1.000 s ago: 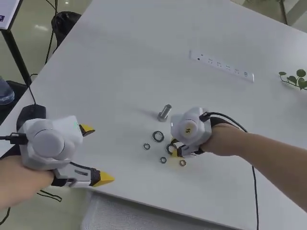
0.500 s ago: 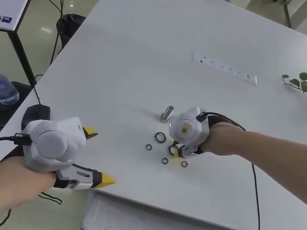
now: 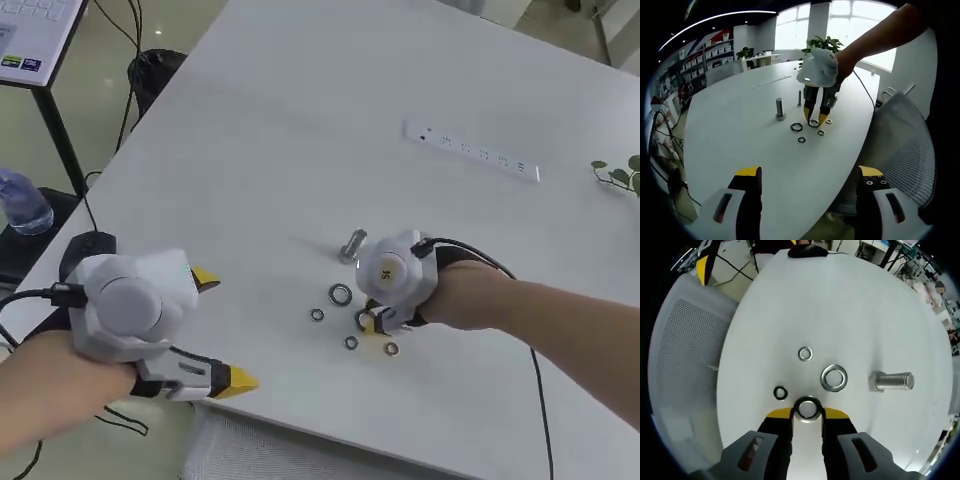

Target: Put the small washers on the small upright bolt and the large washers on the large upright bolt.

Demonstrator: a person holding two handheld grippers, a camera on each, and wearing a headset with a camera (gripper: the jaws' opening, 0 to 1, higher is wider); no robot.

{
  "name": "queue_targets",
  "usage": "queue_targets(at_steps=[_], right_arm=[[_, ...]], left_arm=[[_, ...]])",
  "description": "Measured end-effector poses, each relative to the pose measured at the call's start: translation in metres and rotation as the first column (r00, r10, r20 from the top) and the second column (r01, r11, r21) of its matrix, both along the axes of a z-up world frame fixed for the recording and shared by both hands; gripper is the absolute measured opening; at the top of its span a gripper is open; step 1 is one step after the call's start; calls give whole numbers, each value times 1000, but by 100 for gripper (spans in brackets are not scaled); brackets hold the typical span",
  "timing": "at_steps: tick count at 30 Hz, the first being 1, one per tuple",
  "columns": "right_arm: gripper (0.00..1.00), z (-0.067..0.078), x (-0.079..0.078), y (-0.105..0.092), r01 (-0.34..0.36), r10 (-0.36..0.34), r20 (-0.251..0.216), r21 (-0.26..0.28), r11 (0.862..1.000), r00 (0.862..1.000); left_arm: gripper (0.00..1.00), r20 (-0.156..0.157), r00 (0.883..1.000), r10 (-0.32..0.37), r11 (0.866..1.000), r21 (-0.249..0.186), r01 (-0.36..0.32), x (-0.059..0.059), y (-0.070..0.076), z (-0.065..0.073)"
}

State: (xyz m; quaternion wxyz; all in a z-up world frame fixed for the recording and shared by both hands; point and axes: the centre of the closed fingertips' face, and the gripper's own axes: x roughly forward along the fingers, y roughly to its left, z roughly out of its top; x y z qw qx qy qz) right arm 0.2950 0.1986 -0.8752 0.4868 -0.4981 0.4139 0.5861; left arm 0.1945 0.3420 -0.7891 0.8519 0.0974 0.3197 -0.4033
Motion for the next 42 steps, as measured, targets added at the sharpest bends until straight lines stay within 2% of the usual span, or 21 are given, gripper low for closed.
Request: queue_targets(at_steps=[2, 4, 6, 8, 11, 13, 18, 23, 29, 33, 39, 42], right_arm=[[21, 3, 0, -3, 7, -7, -4, -5, 1000, 1000], [21, 5, -3, -4, 32, -32, -30, 2, 999, 999], [21, 10, 0, -6, 32, -32, -21, -2, 999, 999], [21, 14, 2, -7, 66, -66, -37, 3, 998, 997], [21, 25, 9, -9, 96, -95, -34, 10, 995, 995], [21, 32, 13, -10, 115, -114, -33, 23, 993, 993], [21, 49, 24, -8, 168, -166, -44, 58, 984, 985], [21, 60, 31, -8, 166, -165, -23, 65, 984, 986], [21, 73, 35, 1, 184, -181, -43, 84, 979, 983], [21, 82, 42, 7, 174, -171, -33, 94, 980, 985], [21, 87, 54, 13, 183, -181, -29, 108, 977, 983], [21, 90, 59, 17, 190, -188, -30, 113, 975, 982]], left_arm=[[77, 1, 1000, -5, 1000, -5, 5, -1, -1, 0], [77, 10, 1000, -8, 1000, -13, 8, -1, -1, 2], [77, 13, 1000, -2, 1000, -11, 2, 2, 2, 2], [77, 15, 1000, 3, 1000, -12, -3, 4, 4, 2], [78, 18, 1000, 3, 1000, -10, -3, 7, 6, 3], [79, 36, 999, -4, 1000, -9, 5, 10, 6, 3], [82, 34, 999, -2, 1000, -14, 2, 15, 5, 3], [84, 32, 999, -17, 1000, -19, 18, 15, 1, 3], [89, 29, 999, -26, 999, -33, 27, 15, -2, 4], [90, 26, 999, -21, 999, -34, 22, 16, -2, 3], [91, 17, 1000, -23, 999, -35, 24, 16, -3, 0], [92, 20, 1000, -14, 999, -48, 14, 18, -2, 1]])
